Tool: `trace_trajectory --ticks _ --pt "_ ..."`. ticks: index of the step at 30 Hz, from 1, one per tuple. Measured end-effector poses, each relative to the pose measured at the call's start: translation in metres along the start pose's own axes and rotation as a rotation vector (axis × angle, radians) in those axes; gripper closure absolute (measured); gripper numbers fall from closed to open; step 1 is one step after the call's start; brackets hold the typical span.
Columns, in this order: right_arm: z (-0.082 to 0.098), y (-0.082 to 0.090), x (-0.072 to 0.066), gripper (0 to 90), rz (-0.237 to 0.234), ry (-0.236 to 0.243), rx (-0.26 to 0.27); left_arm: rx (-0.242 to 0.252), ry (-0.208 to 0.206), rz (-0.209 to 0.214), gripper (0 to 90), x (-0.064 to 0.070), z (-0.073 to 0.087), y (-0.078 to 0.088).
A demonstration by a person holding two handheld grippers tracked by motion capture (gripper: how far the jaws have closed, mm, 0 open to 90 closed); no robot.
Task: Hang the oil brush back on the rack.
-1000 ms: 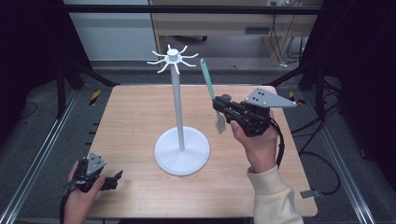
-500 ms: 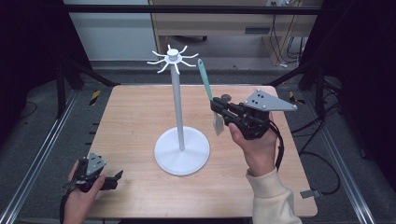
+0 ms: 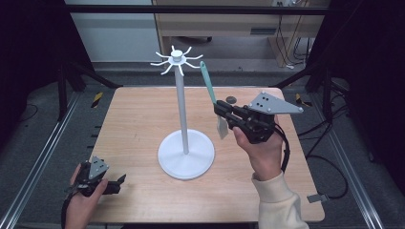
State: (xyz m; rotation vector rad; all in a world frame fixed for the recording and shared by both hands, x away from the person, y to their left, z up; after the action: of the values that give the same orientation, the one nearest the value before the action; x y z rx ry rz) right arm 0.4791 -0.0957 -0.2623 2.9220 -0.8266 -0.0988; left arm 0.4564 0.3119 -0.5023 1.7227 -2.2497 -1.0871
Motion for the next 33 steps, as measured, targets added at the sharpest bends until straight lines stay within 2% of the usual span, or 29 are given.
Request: trace_trajectory --ticks 8,22,33 --pt "0.001 -0.001 -0.001 82.8 -0.007 0.007 -0.008 0.000 0.001 -0.001 3.4 0.000 0.000 0.000" --pt "0.003 -0.008 0.000 82.7 -0.017 -0.007 -0.021 -0.003 -0.003 -0.001 3.4 0.000 0.000 0.000" --pt "0.003 -0.018 0.000 82.7 -0.028 -0.010 -0.026 -0.005 -0.005 -0.001 3.4 0.000 0.000 0.000"
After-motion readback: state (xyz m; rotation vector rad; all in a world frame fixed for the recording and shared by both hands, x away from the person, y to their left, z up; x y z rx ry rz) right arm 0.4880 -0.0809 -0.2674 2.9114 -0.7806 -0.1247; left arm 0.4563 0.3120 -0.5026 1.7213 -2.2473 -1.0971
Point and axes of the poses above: each handheld gripper's, and its own axes: y roughly backward along the jaws, z roughly out of its underside, x roughly to its right, the point moved 5 cm from there along -y, roughly forward along the jaws, and after that the axes turned 10 degrees about -z, right-handed, at the moved point
